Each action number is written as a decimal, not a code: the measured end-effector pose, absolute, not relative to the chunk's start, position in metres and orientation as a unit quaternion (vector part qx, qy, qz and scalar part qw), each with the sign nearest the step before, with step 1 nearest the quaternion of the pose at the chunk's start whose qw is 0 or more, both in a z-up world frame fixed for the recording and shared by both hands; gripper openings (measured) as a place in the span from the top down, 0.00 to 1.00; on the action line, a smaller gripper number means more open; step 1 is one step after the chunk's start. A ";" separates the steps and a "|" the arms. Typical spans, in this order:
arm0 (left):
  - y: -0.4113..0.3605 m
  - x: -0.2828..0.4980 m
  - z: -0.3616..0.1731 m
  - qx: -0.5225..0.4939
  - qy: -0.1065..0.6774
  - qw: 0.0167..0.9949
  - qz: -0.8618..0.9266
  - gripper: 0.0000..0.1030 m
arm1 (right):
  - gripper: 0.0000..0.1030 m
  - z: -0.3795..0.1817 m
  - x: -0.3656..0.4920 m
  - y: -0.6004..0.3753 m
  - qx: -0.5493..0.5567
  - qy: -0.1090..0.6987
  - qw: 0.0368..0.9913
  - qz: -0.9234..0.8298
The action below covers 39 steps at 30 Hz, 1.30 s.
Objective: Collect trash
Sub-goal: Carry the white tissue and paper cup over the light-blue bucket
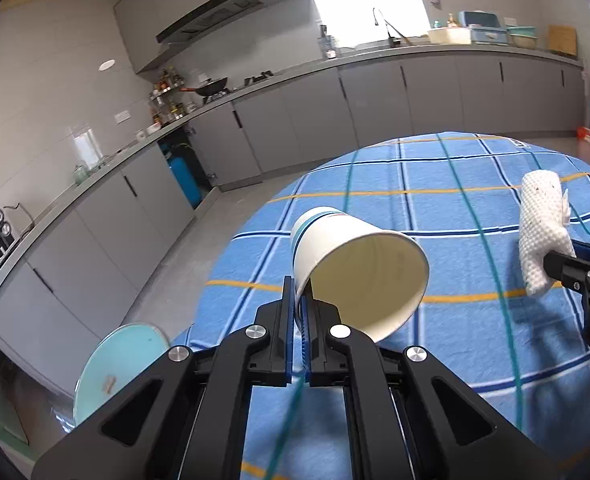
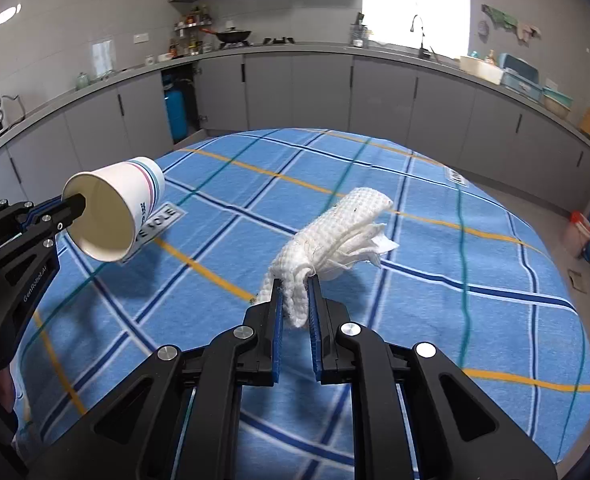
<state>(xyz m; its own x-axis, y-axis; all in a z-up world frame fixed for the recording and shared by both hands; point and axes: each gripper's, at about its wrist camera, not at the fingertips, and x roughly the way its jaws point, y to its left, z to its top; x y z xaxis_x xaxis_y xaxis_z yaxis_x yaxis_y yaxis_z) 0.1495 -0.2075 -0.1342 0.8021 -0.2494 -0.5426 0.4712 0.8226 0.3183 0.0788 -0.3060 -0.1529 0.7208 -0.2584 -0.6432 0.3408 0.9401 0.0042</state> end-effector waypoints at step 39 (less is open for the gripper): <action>-0.045 0.167 -0.122 0.183 0.251 0.949 -0.056 0.97 | 0.88 -0.132 0.126 -0.170 -0.011 0.309 0.951 -0.006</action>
<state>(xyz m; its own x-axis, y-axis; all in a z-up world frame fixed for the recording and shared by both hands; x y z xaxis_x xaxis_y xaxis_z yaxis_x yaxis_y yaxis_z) 0.1666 -0.0447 -0.1222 0.8677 -0.0153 -0.4969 0.1986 0.9270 0.3183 0.1265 -0.1703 -0.1315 0.8087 -0.0175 -0.5879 0.0035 0.9997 -0.0249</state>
